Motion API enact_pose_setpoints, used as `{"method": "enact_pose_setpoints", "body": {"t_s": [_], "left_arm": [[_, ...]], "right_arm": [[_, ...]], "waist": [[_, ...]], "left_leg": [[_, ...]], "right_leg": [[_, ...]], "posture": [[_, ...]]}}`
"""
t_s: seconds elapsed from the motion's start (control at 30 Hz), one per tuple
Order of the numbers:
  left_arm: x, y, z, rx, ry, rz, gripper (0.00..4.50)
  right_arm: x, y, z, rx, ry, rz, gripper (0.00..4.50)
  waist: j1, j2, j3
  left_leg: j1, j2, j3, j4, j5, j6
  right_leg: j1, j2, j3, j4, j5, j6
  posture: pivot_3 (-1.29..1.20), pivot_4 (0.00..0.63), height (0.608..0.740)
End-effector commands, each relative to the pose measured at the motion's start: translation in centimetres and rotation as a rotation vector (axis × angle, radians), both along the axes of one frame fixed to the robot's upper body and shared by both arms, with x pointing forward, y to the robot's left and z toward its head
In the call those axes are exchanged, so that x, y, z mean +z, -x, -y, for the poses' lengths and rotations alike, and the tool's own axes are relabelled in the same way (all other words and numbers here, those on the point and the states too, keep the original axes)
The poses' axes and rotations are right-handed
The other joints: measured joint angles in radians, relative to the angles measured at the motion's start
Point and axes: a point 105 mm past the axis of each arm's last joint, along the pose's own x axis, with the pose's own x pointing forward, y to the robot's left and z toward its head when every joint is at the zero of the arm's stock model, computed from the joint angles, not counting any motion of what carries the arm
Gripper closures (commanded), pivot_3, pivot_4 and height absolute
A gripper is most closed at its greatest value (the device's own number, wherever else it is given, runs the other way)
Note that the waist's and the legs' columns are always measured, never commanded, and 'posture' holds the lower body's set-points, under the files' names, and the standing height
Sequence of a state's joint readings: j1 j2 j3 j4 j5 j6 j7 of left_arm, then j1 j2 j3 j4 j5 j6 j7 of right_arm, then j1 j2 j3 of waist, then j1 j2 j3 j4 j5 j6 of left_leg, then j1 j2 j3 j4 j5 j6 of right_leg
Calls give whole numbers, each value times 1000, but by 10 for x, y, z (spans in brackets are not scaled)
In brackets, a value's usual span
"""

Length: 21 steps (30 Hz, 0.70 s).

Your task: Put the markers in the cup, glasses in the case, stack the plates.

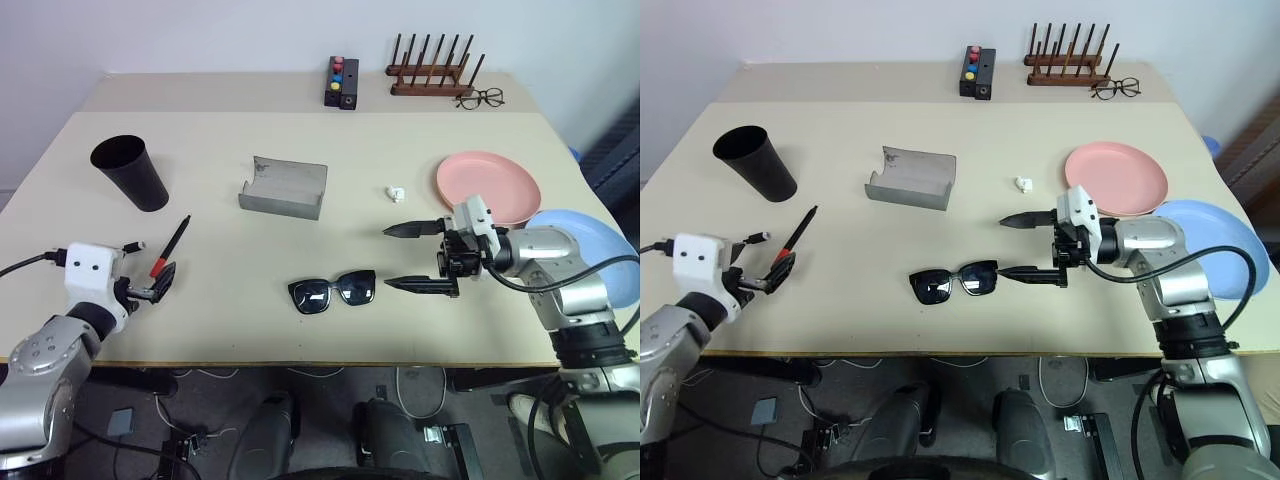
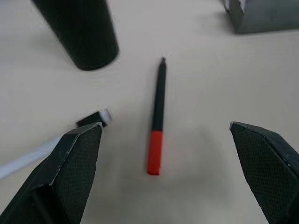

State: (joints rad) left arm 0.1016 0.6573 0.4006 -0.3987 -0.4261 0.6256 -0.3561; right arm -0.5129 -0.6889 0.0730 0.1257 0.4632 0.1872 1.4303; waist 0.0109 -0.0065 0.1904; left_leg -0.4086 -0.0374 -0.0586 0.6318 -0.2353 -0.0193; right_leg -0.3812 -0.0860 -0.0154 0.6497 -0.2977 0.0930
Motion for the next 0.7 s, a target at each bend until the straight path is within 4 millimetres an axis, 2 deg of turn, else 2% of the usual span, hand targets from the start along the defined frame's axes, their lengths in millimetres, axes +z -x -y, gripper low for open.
{"method": "enact_pose_setpoints", "body": {"t_s": [0.03, 0.23, 0.37, 0.5, 0.7], "left_arm": [[17, -11, 6, -92, -51, -34, 0], [21, -27, 1, -156, -80, -121, 0], [17, -34, -7, -152, -71, -164, 0], [4, -38, -14, -121, -61, -195, 0], [-2, -48, -18, -89, -35, -221, 0]], "right_arm": [[12, -2, -17, 86, 6, 58, 55], [24, -19, -37, 69, -37, 98, 55], [20, -26, -40, 56, -37, 87, 55], [17, -32, -47, 40, -45, 86, 55], [19, -35, -59, 40, -65, 110, 55]], "waist": [[-1, 0, 0], [-8, 0, 0], [-9, 0, 0], [-10, 0, 0], [-21, 0, 0]], "left_leg": [[0, 0, 0, 0, 0, 0], [-1, 0, 1, -2, 1, -2], [-2, 0, 1, -3, 1, -2], [-2, 0, 2, -2, 1, -2], [-2, 0, 2, -2, 1, -3]], "right_leg": [[0, 0, 0, 1, 0, 0], [-4, 0, 2, 2, 0, 0], [-6, 0, 2, 4, 0, 0], [-7, 0, 2, 5, 0, 0], [-8, 0, 2, 6, 0, 0]], "posture": [[0, 150, 740], [0, 150, 740], [0, 150, 740], [0, 150, 740], [0, 150, 740]]}}
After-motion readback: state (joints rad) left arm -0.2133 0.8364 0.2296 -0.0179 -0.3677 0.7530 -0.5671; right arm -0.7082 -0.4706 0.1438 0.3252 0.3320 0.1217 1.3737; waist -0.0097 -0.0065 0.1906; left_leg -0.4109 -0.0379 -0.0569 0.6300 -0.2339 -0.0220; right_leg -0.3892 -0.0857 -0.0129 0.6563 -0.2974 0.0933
